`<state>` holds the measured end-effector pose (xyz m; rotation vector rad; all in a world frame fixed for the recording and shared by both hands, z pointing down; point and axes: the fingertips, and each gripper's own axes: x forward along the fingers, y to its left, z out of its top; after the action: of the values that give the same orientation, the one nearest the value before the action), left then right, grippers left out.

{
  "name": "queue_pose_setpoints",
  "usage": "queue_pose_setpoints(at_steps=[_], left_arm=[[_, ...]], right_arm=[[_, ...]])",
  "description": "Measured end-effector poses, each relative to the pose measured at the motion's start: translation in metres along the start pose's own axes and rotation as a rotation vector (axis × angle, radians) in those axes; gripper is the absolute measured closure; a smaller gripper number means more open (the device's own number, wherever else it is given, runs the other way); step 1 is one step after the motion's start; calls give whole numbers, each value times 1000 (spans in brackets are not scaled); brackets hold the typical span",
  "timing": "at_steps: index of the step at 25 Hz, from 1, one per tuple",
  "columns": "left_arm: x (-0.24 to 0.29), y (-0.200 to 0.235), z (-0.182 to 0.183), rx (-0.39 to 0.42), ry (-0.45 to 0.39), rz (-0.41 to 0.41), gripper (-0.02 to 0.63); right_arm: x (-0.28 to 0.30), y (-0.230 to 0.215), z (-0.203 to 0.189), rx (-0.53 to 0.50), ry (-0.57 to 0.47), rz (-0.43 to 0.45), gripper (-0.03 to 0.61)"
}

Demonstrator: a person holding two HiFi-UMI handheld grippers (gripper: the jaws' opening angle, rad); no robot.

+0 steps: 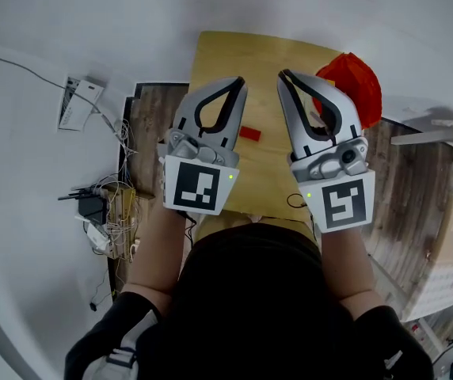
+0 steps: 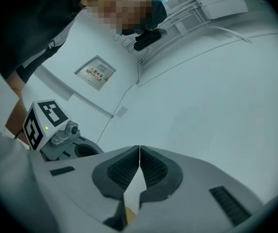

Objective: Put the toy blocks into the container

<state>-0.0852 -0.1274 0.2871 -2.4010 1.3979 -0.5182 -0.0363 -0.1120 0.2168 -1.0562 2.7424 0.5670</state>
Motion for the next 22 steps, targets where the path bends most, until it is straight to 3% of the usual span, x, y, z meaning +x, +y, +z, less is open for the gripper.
queue_pose_setpoints(at_steps=[4, 8, 11, 15, 19, 22], left_arm=[[-21, 14, -13, -15, 31, 33, 604], [-30, 10, -22, -32, 31, -29, 604], [-27, -10, -39, -13, 95, -142, 604], [-19, -46, -69, 97, 233, -315, 601], [-11, -81, -112, 122, 358, -509, 471], [-4, -103, -142, 187, 436, -626, 446]], right_arm=[[16, 23, 3, 9, -11, 47, 551], [25, 38, 3, 11, -12, 70, 550], [26, 41, 0, 14, 0, 69, 550], [23, 36, -4, 13, 11, 48, 550], [16, 30, -11, 13, 37, 26, 551], [10, 22, -16, 16, 55, 7, 550]])
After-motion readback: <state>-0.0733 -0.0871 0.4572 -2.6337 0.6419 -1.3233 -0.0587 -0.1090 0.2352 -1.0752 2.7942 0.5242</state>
